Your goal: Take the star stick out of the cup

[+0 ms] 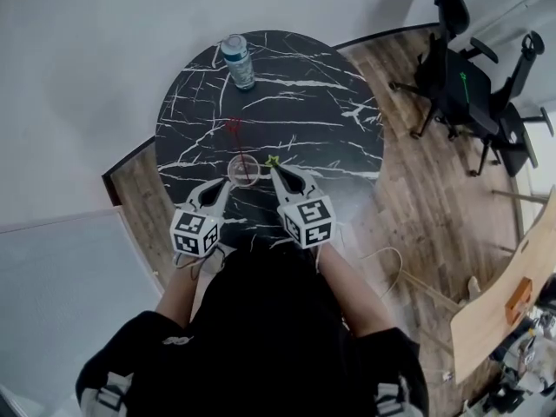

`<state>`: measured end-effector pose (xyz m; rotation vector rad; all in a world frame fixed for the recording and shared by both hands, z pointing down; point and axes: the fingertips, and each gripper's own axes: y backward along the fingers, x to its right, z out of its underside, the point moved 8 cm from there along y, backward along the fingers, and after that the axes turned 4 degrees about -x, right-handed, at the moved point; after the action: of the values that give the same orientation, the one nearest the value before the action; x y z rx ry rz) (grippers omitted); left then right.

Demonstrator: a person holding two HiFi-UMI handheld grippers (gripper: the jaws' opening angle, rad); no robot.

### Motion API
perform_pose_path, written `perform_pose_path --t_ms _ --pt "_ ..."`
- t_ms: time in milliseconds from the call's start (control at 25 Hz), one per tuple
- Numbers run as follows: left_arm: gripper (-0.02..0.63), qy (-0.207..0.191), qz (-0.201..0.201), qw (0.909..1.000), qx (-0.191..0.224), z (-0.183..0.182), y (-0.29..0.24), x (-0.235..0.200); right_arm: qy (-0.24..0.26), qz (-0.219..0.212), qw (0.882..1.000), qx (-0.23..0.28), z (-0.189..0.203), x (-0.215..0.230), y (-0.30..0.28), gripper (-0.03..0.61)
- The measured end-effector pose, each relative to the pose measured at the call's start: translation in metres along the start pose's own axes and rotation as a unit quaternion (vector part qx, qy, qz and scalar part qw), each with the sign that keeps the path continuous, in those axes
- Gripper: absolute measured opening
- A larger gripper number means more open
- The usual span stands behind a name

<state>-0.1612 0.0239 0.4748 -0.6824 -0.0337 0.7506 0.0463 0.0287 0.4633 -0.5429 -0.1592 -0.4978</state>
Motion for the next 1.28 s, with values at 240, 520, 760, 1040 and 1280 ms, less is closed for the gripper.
perform_pose_path --t_ms 240,520,760,1040,1280 --pt "-0.002 -0.016 0.030 0.9994 0.004 -0.014 -0.012 -0.019 -0.017 0.027 1.000 0.004 0.003 0.000 -0.009 -0.002" --pt "-0.002 -0.038 0.068 0.9969 -0.012 -0.022 -0.035 -0.036 -0.042 0.062 0.997 0.001 0.011 0.002 -0.014 -0.002" --pt "-0.002 -0.050 0.096 0.9938 -0.027 -0.024 -0.051 -0.041 -0.061 0.084 0.995 -0.007 0.021 0.003 -0.013 -0.002" --pt "-0.002 -0.041 0.107 0.9924 -0.045 -0.018 -0.075 -0.047 -0.080 0.112 0.990 -0.018 0.033 0.009 -0.005 -0.002" --pt "0.002 -0.019 0.106 0.9923 -0.061 -0.015 -0.090 -0.053 -0.093 0.126 0.988 -0.021 0.043 0.012 0.003 -0.002"
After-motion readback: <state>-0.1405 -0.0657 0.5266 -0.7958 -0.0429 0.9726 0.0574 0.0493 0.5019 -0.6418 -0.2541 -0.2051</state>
